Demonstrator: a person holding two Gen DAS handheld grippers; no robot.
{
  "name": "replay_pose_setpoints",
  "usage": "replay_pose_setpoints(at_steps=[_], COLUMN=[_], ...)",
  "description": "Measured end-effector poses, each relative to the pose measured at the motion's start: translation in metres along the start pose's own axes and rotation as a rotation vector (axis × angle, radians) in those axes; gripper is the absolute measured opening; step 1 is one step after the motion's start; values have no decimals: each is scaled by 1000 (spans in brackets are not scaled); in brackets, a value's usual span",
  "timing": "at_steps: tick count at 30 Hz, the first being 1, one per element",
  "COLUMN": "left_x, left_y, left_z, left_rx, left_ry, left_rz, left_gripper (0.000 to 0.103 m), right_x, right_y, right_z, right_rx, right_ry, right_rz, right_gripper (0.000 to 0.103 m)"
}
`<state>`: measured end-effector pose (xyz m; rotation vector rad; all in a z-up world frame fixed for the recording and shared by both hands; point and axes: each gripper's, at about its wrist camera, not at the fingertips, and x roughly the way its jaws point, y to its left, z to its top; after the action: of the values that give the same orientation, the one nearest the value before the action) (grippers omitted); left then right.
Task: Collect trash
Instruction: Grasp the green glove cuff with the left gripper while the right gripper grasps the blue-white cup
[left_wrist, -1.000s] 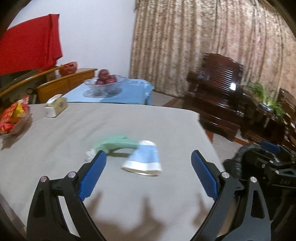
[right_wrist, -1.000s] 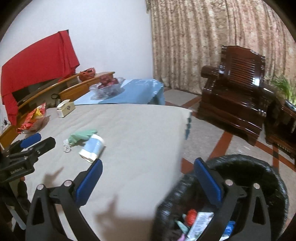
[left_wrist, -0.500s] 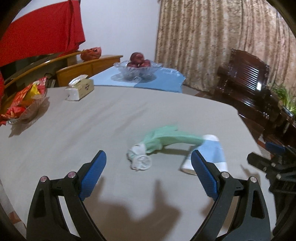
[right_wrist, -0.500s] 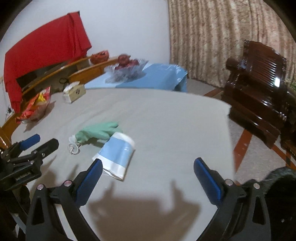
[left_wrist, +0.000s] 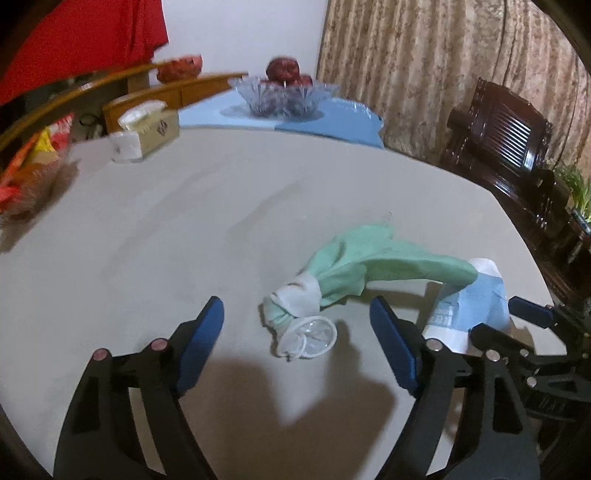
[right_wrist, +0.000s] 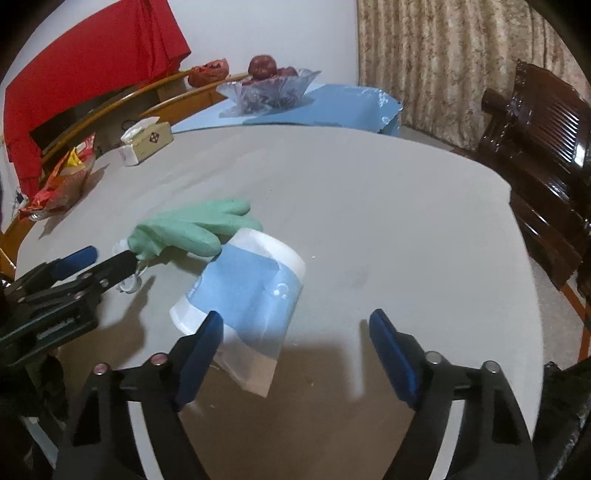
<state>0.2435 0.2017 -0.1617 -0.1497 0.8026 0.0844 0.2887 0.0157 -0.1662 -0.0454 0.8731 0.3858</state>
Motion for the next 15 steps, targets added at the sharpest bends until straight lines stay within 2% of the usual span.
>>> replay_pose_setpoints(at_steps=[3,6,9,10,11,12,15], left_x=[11,18,20,20,19,18,15], left_y=[0,-4,-9,-9,-7,-6,-4], left_z=[4,4,3,3,2,2,2], left_rx=[-4,11,24,22,17,10,-10], left_ry=[32,60,75,74,70,68,57], left_rz=[-16,-19,-15,-12,-9,-5,-6], left_gripper=[67,64,57,54,51,41,37], right_x=[3,5,5,5,6,5,1], right_y=[0,4,8,9,11,11,9], right_z=[0,2,2,3,4,4,6], right_rx=[-2,-8,-14,-12,-8,-8,9], right_ry=[9,12,16,21,22,22,16], right_rz=[22,48,101,121,130,129,151], right_gripper=[75,67,48,39,34,34,25])
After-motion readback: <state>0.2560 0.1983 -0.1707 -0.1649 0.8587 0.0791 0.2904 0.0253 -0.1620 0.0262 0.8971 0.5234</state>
